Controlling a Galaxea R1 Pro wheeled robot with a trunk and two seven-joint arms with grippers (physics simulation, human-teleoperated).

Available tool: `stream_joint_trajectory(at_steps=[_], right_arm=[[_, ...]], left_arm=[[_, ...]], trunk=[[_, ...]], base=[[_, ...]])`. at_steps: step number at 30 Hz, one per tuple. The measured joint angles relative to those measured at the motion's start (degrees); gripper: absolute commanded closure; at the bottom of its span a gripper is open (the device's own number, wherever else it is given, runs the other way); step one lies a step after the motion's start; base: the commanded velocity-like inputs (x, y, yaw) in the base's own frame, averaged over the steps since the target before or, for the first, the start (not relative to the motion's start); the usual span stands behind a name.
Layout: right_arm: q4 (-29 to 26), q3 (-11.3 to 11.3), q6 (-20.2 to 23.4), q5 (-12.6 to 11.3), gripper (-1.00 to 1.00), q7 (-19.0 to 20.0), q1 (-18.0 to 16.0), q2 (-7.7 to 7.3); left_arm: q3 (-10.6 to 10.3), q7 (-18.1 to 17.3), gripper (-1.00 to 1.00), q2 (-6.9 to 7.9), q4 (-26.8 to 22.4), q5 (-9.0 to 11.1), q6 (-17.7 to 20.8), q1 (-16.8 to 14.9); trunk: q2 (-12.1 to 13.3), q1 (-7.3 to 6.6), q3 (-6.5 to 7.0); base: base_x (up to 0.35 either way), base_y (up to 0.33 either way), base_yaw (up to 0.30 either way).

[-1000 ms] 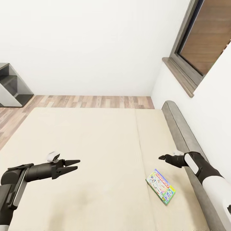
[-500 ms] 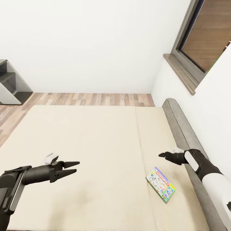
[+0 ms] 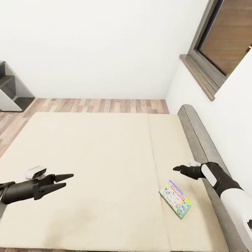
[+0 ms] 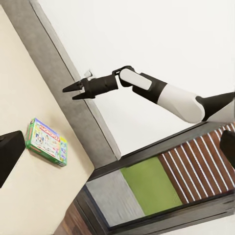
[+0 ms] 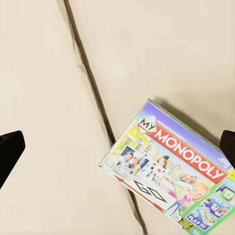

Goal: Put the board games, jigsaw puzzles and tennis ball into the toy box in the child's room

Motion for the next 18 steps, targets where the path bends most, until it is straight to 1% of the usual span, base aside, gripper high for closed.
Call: stream_joint_trajectory(at_steps=[1, 2, 7, 12, 18], right_arm=[[0.0, 0.0, 0.0, 0.0, -1.00, 0.0, 0.0, 0.00], [0.0, 0.0, 0.0, 0.0, -1.00, 0.0, 0.0, 0.00], [0.0, 0.0, 0.0, 0.0, -1.00, 0.0, -0.1, 0.00], [0.0, -0.1, 0.0, 0.0, -1.00, -0.1, -0.1, 0.00], [0.0, -0.1, -0.1, 0.0, -1.00, -0.1, -0.1, 0.00]], left_arm=[[0.4, 0.0, -1.00, 0.50, 0.0, 0.7, 0.0, 0.2], [1.2, 0.0, -1.00, 1.36, 0.0, 1.9, 0.0, 0.8], [2.9, 0.0, -1.00, 2.85, 0.1, 4.3, 0.0, 2.1], [3.8, 0.0, -1.00, 3.29, 0.1, 5.0, 0.1, 2.5], [4.0, 0.0, -1.00, 3.39, 0.1, 5.1, 0.1, 2.6]], trunk=[[0.0, 0.00, -0.09], [0.0, 0.00, -0.19], [0.0, 0.00, -0.66], [0.0, 0.00, -1.13], [0.0, 0.00, -1.70]], base=[[0.000, 0.000, 0.000], [0.000, 0.000, 0.000], [0.000, 0.000, 0.000], [0.000, 0.000, 0.000], [0.000, 0.000, 0.000]])
